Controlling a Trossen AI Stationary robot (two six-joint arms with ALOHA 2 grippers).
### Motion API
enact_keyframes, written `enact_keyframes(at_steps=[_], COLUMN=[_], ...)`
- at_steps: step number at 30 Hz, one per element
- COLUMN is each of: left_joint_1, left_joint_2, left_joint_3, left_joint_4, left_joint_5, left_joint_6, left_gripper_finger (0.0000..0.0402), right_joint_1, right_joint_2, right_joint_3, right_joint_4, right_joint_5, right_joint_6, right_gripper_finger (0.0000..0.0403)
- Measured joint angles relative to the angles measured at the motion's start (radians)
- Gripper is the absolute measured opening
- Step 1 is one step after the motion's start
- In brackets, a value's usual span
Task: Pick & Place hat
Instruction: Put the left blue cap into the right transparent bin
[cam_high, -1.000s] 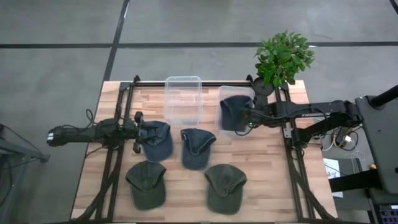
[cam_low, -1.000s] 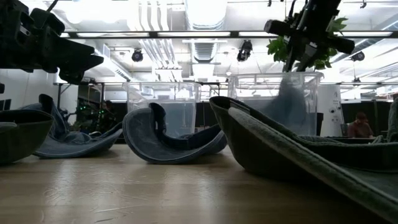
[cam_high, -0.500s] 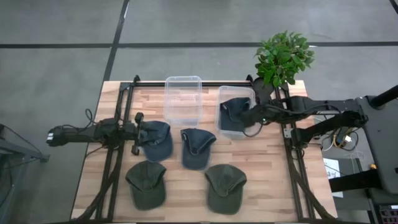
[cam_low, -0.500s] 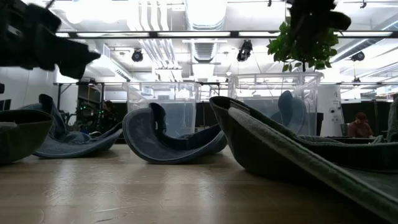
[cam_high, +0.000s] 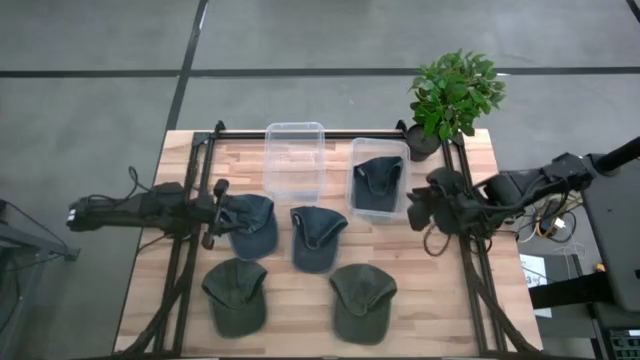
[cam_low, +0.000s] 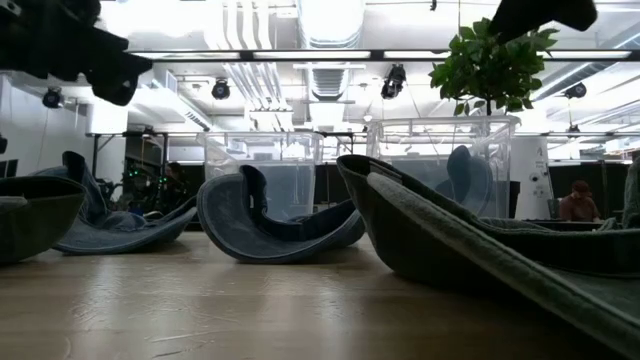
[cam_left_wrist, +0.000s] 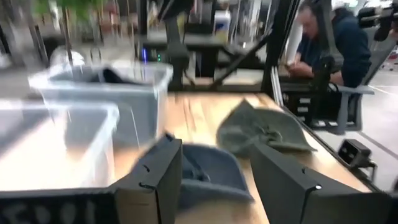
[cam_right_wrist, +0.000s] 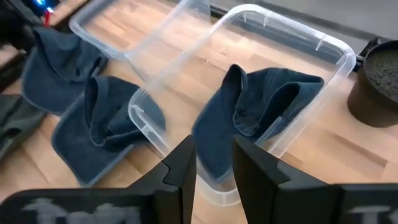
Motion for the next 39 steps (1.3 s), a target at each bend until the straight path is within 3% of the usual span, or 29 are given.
enact_keyframes(at_steps=[4,10,19,28,39], left_joint_1=[-0.001,-0.002,-0.002,-0.003,-0.002], left_joint_2=[0.108,0.283,0.438,0.491,0.488], left_joint_3=[0.093,0.277,0.516,0.533,0.533], left_joint_4=[-0.125,-0.315,-0.677,-1.107,-1.104], left_joint_5=[0.028,0.047,0.05,0.11,-0.049], left_joint_6=[-0.049,-0.161,-0.688,-1.269,-1.305], left_gripper_finger=[0.0181,0.0181,0.0181,0.0181,0.0181], right_joint_1=[0.083,0.154,0.165,0.2,0.349], right_joint_2=[-0.028,-0.042,-0.015,-0.027,-0.129], right_joint_3=[-0.038,-0.082,-0.085,-0.085,-0.174], right_joint_4=[-0.001,0.004,0.007,0.006,0.005], right_joint_5=[0.076,0.105,0.107,0.107,0.243], right_joint_6=[0.094,0.189,0.176,0.117,0.09], right_gripper_finger=[0.01,0.0101,0.0087,0.0089,0.0093])
